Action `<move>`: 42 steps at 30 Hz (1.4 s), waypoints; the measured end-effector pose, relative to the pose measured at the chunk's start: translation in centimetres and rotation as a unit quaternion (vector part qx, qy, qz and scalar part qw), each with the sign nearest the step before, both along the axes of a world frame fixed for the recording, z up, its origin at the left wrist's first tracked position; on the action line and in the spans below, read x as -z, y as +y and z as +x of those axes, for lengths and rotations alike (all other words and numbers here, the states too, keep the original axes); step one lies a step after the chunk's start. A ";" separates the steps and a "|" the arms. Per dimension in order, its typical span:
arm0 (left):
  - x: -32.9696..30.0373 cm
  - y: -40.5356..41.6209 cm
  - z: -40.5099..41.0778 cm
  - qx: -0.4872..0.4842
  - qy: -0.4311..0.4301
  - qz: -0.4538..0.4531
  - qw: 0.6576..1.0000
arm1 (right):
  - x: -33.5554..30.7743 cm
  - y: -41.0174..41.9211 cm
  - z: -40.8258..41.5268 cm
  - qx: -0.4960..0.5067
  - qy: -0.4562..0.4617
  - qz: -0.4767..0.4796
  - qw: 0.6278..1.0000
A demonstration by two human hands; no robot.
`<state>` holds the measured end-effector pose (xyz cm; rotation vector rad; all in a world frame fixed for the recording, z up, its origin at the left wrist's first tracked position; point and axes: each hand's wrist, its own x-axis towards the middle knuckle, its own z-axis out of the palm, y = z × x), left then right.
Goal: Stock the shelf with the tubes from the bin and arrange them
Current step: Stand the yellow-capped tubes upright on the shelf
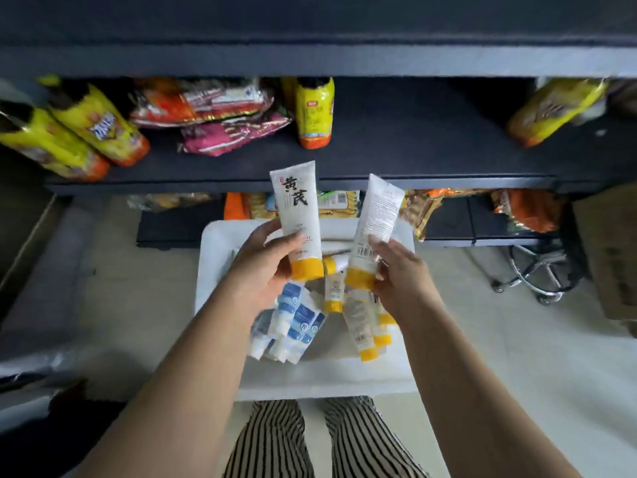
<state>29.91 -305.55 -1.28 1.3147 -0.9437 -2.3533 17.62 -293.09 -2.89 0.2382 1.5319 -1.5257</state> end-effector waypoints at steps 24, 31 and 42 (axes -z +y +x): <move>-36.2 -8.9 0.6 0.062 0.303 -0.283 0.908 | -36.2 -8.9 2.5 0.004 0.349 -0.314 0.883; -38.6 -7.0 -6.2 0.037 0.319 -0.298 0.899 | -39.1 -7.6 -4.3 -0.010 0.389 -0.319 0.864; -40.6 -3.3 -19.8 -0.044 0.276 -0.381 0.881 | -42.5 -5.8 -18.7 -0.078 0.438 -0.321 0.836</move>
